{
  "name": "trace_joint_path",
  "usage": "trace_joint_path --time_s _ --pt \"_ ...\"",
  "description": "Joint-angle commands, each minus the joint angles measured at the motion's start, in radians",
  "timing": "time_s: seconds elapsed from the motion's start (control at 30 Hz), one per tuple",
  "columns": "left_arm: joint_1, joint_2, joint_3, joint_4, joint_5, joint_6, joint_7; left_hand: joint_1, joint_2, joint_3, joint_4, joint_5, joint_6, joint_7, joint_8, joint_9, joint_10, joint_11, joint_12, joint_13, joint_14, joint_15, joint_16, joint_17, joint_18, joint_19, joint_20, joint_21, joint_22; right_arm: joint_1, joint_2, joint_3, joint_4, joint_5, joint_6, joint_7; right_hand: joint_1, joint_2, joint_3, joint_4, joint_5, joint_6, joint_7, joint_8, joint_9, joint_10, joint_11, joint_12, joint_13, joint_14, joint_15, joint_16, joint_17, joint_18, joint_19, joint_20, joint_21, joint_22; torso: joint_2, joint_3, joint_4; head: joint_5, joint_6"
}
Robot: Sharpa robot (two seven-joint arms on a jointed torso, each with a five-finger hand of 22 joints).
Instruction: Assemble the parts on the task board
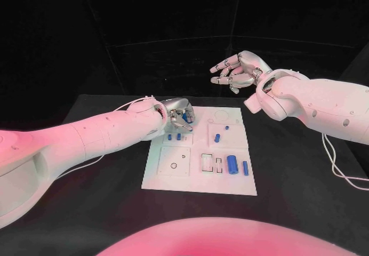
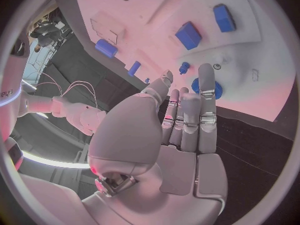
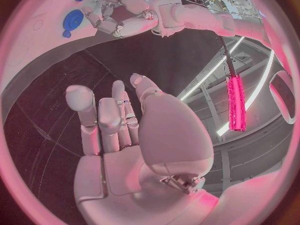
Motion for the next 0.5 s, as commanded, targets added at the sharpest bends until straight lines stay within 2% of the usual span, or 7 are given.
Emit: trace_joint_path --time_s 0.03,0.1,0.17,0.23,0.3,0.5 --pt "-0.002 0.016 0.0 -0.024 -0.14 -0.008 0.045 -0.008 -0.005 0.011 -0.002 -0.001 0.034 -0.002 -0.009 -0.009 0.007 0.002 -0.027 -0.023 0.05 -0.002 0.073 0.086 0.012 0.029 -0.004 0.023 0.014 0.002 0.003 0.001 0.001 -0.01 0.005 0.003 -0.006 -0.002 0.004 0.0 0.005 -0.003 -0.003 0.002 -0.001 0.007 -0.003 0.006 -0.001 0.007 -0.001 -0.006 0.001 0.012 0.006 0.001 -0.004 0.0 -0.001 0.0006 0.0015 -0.002 0.0" --pt "-0.004 0.025 0.0 -0.036 -0.154 -0.003 0.04 -0.013 -0.007 0.018 -0.005 -0.001 0.053 -0.003 -0.021 -0.02 0.012 0.002 -0.048 -0.042 0.078 -0.003 0.115 0.136 0.011 0.048 -0.006 0.041 0.027 0.002 0.004 0.001 0.0 -0.011 0.006 0.003 -0.006 -0.002 0.004 0.0 0.005 -0.003 -0.003 0.002 -0.001 0.007 -0.003 0.006 -0.001 0.007 -0.001 -0.006 0.001 0.012 0.006 0.001 -0.004 0.0 0.0 0.0002 0.0018 -0.003 0.0" --pt "-0.005 0.035 0.0 -0.05 -0.166 -0.001 0.032 -0.018 -0.007 0.027 -0.009 -0.001 0.067 -0.004 -0.036 -0.03 0.027 0.001 -0.065 -0.059 0.108 -0.004 0.164 0.203 0.0 0.082 -0.008 0.117 0.098 0.002 0.006 0.001 0.0 -0.011 0.006 0.003 -0.006 -0.002 0.004 0.0 0.005 -0.003 -0.003 0.002 -0.001 0.007 -0.003 0.006 -0.001 0.007 -0.001 -0.006 0.001 0.012 0.006 0.001 -0.004 0.0 0.0 -0.0003 0.0014 -0.004 0.0" --pt "-0.006 0.044 0.0 -0.064 -0.177 0.003 0.023 -0.019 -0.004 0.036 -0.011 -0.001 0.073 -0.004 -0.046 -0.037 0.039 0.001 -0.074 -0.068 0.125 -0.006 0.19 0.239 -0.01 0.105 -0.009 0.174 0.153 0.002 0.007 0.001 0.0 -0.011 0.006 0.003 -0.006 -0.002 0.004 0.0 0.005 -0.003 -0.003 0.002 -0.001 0.007 -0.003 0.006 -0.001 0.007 -0.001 -0.006 0.001 0.012 0.006 0.001 -0.004 0.0 -0.001 -0.0002 0.0024 -0.006 0.0" --pt "-0.007 0.051 0.0 -0.076 -0.183 0.009 0.016 -0.019 -0.002 0.046 -0.014 -0.001 0.081 -0.005 -0.055 -0.042 0.05 0.0 -0.085 -0.078 0.132 -0.008 0.201 0.25 -0.014 0.118 -0.01 0.205 0.182 0.002 0.008 0.001 -0.001 -0.011 0.006 0.003 -0.006 -0.002 0.004 0.0 0.005 -0.003 -0.003 0.002 -0.001 0.007 -0.003 0.006 -0.001 0.007 -0.001 -0.006 0.001 0.012 0.006 0.001 -0.004 0.0 -0.002 0.0001 0.0022 -0.006 0.0" --pt "-0.009 0.061 0.001 -0.099 -0.191 0.037 0.016 -0.017 0.004 0.074 -0.023 -0.001 0.106 -0.009 -0.066 -0.05 0.07 -0.002 -0.11 -0.095 0.136 -0.009 0.209 0.253 -0.018 0.124 -0.012 0.231 0.209 0.002 0.009 0.001 -0.001 -0.011 0.007 0.003 -0.006 -0.002 0.004 0.0 0.005 -0.003 -0.003 0.002 -0.001 0.007 -0.003 0.006 -0.001 0.007 -0.001 -0.006 0.001 0.012 0.006 0.001 -0.004 0.0 0.0 -0.0004 0.0017 -0.01 0.0"
